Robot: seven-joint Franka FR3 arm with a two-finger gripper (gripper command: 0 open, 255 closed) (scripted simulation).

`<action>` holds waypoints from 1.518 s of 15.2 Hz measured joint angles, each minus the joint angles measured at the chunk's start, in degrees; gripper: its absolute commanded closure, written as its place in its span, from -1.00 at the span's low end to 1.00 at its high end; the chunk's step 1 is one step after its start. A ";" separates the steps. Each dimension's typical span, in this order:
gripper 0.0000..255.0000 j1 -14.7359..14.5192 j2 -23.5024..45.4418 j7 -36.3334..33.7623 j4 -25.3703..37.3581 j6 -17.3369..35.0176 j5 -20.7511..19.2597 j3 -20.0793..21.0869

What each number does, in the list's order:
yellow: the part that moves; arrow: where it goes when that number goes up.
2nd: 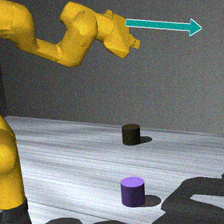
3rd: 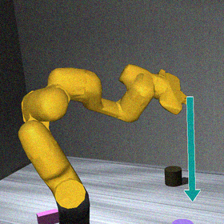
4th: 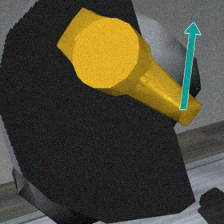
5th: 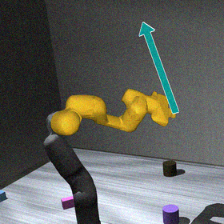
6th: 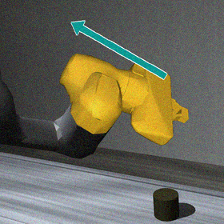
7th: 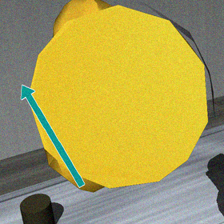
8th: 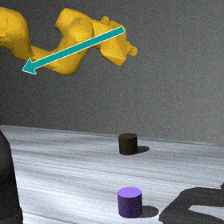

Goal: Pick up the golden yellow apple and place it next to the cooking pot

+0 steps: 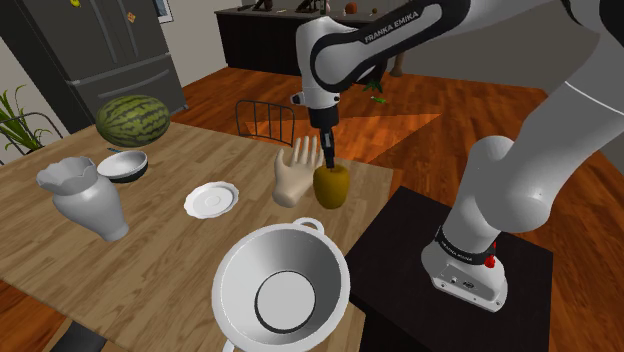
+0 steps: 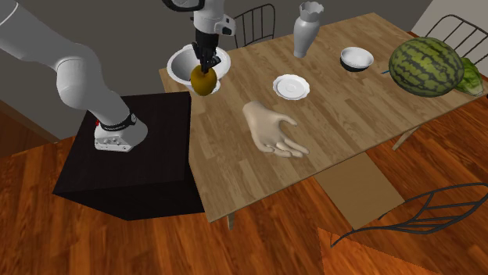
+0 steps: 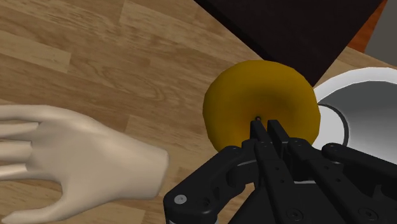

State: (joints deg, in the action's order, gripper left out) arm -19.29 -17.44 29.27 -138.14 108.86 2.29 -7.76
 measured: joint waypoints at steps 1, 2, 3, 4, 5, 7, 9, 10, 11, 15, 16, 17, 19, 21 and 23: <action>1.00 0.02 0.30 0.12 -0.36 0.65 0.01 -0.06; 1.00 0.03 0.74 0.25 -0.70 1.42 0.05 -0.12; 1.00 0.01 0.96 0.30 -1.23 2.18 0.09 -0.13; 1.00 -0.01 1.22 0.34 -1.84 3.04 0.14 -0.13; 1.00 -0.07 1.63 0.35 -2.18 3.80 0.24 -0.10; 1.00 -0.10 2.63 0.59 -2.96 5.54 0.37 -0.18; 1.00 -0.08 3.57 0.89 -3.71 7.22 0.48 -0.31; 1.00 -0.08 4.15 1.06 -4.03 8.11 0.55 -0.37; 1.00 -0.08 4.56 1.19 -4.66 9.14 0.62 -0.41; 1.00 -0.11 6.56 1.76 -5.99 12.43 0.94 -0.59; 1.00 -0.17 7.32 1.89 -6.16 13.34 1.10 -0.60; 1.00 -0.23 7.66 1.92 -6.68 14.21 1.22 -0.57; 1.00 -0.30 8.93 2.21 -7.19 15.96 1.50 -0.61; 1.00 -0.35 10.20 2.53 -7.53 17.56 1.79 -0.66; 1.00 -0.46 11.67 2.82 -7.81 19.29 2.18 -0.66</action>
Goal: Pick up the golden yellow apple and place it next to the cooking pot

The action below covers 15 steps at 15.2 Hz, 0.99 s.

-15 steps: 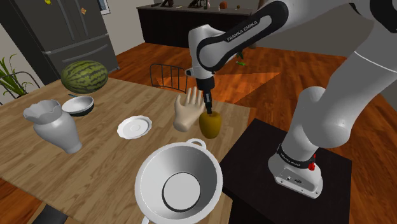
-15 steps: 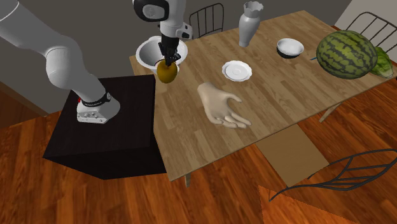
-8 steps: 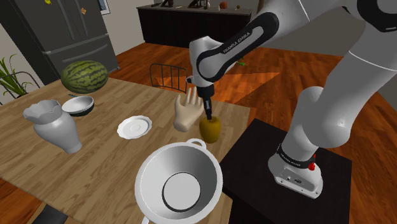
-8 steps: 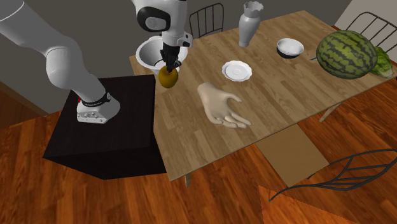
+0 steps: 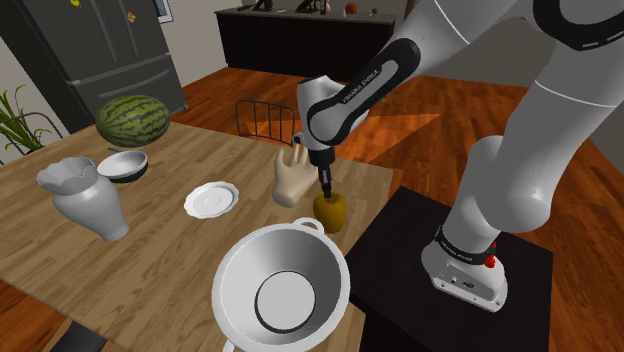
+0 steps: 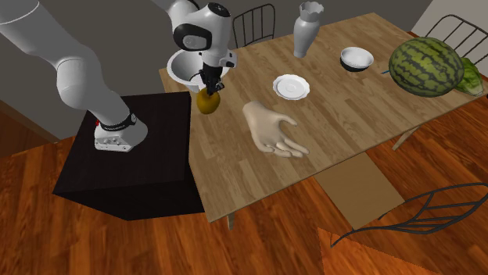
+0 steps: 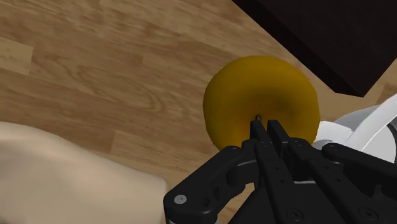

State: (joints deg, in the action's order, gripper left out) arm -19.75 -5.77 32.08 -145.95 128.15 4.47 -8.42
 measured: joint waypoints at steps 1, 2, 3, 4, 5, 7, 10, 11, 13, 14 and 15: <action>1.00 0.03 0.51 0.24 -0.36 0.84 0.11 -0.07; 1.00 -0.03 1.21 0.38 -0.50 1.67 0.32 -0.04; 1.00 0.00 1.86 0.67 -0.87 2.65 0.47 -0.12; 1.00 -0.09 2.43 0.75 -1.21 3.56 0.70 -0.05; 1.00 -0.09 3.13 0.99 -1.30 4.34 0.88 -0.08; 1.00 -0.09 4.30 1.38 -1.37 5.54 1.21 -0.13; 1.00 -0.13 4.57 1.41 -1.46 5.92 1.33 -0.08; 1.00 -0.14 4.58 1.41 -1.47 5.95 1.34 -0.08; -1.00 -0.14 4.59 1.41 -1.47 5.97 1.34 -0.08; -1.00 -0.14 4.59 1.41 -1.47 5.97 1.34 -0.08; -1.00 -0.14 4.59 1.41 -1.47 5.97 1.35 -0.08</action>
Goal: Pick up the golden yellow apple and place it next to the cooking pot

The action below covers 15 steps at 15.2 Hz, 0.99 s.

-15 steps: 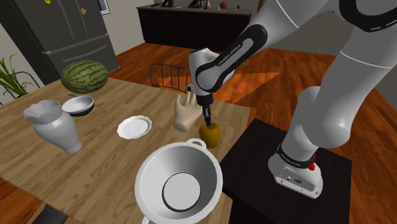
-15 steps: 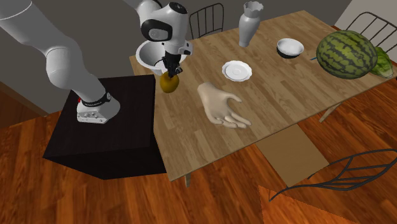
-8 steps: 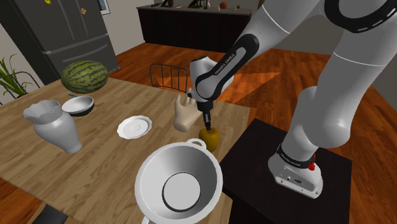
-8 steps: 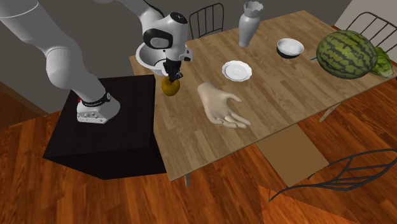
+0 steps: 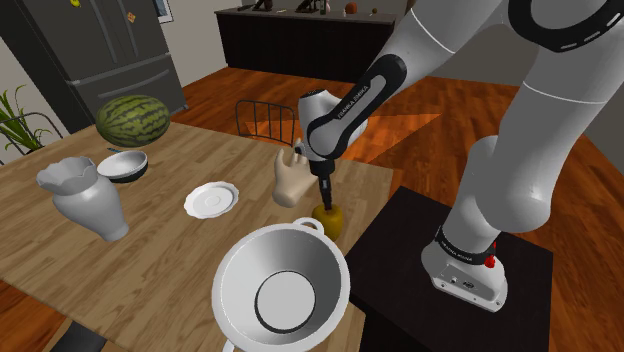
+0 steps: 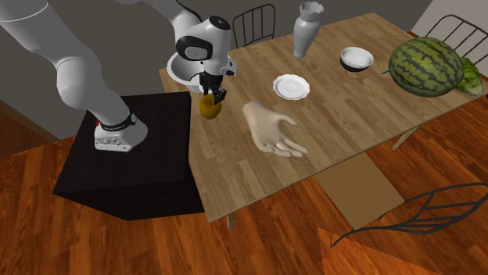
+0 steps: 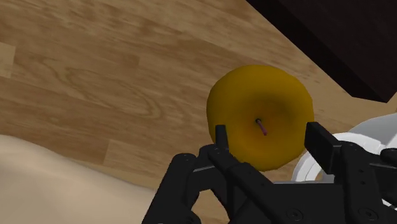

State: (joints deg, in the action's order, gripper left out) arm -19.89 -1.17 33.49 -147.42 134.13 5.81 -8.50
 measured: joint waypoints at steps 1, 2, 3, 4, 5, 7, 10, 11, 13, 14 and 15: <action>-1.00 0.00 0.00 0.00 0.00 0.00 0.00 0.00; -1.00 0.00 0.00 0.00 0.00 0.00 0.00 0.00; -1.00 0.00 0.00 0.00 0.00 0.00 0.00 0.00; -1.00 0.00 0.00 0.00 0.00 0.00 0.00 0.00; -1.00 0.11 -0.91 -0.15 0.18 -1.03 -0.35 -0.10; -1.00 0.24 -2.54 -0.64 2.16 -4.53 -0.98 -0.18; -1.00 0.42 -4.65 -1.11 3.26 -7.75 -1.66 -0.26; -1.00 0.44 -4.69 -1.11 3.41 -7.96 -1.69 -0.28; -1.00 0.44 -4.73 -1.14 3.55 -8.17 -1.71 -0.27; -1.00 0.44 -4.73 -1.14 3.57 -8.20 -1.71 -0.27; -1.00 0.44 -4.74 -1.15 3.59 -8.22 -1.71 -0.27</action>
